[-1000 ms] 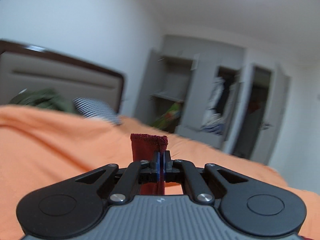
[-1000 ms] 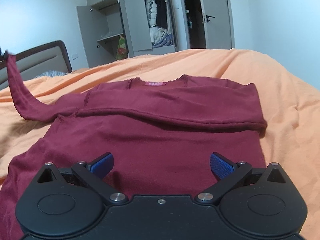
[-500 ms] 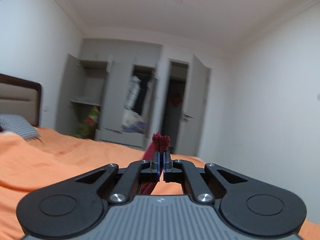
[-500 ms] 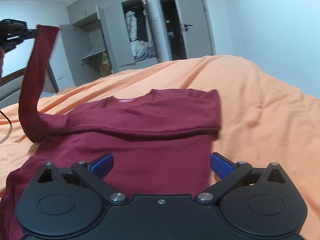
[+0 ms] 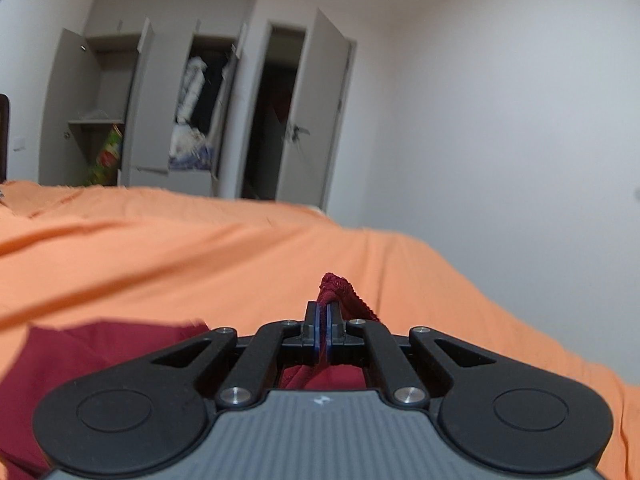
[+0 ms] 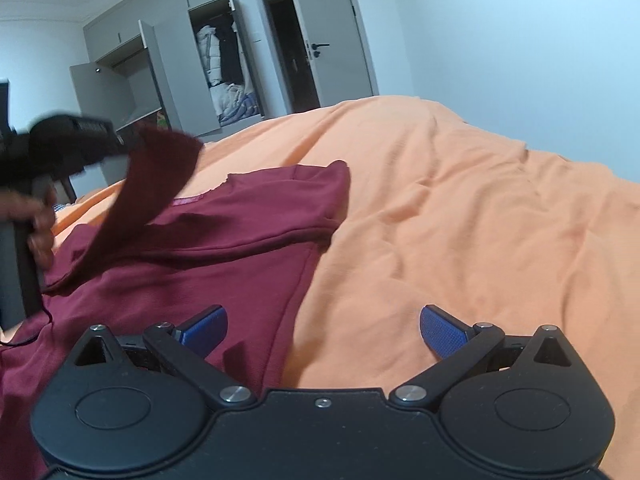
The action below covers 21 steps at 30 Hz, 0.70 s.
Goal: Fold small clothes
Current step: 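Grasp the other sleeve cuff with the left tool and fold it across the body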
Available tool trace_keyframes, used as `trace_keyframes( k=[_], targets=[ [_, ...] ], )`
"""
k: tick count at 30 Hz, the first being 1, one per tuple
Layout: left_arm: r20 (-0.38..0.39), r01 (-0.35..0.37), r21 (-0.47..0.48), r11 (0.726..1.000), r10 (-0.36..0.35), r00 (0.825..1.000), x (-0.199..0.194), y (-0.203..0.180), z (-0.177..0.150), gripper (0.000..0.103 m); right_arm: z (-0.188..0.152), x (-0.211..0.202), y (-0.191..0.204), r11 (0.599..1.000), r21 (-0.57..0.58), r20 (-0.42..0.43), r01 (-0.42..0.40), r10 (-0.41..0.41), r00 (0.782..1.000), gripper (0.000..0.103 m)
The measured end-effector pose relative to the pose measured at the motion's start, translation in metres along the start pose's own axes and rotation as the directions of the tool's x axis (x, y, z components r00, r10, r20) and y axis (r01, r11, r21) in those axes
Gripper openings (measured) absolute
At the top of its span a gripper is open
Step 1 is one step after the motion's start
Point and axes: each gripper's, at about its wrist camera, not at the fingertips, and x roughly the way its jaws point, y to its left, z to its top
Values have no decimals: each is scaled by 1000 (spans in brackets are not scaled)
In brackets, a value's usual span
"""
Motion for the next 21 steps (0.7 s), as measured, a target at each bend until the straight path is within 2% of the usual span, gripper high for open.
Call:
trace_keyframes(
  k=[3, 9, 16, 18, 21],
  targets=[
    [-48, 4, 8, 1000, -4, 999, 10, -5, -23, 1, 0, 0, -1, 1000, 2, 0, 3, -3, 1000, 102],
    [-108, 27, 3, 1000, -27, 994, 17, -12, -44, 2, 0, 1, 0, 1000, 2, -3, 6, -6, 1000, 102],
    [-177, 62, -13, 998, -64, 982, 33, -21, -41, 4, -1, 1, 3, 1000, 3, -7, 12, -12, 1000, 102],
    [-194, 72, -27, 997, -76, 978, 28, -21, -43, 9, 0, 1, 3, 1000, 5, -7, 13, -13, 1000, 102],
    [-221, 75, -51, 996, -85, 972, 12, -21, -42, 39, 0, 3, 3, 1000, 10, -9, 14, -14, 1000, 102]
  ],
)
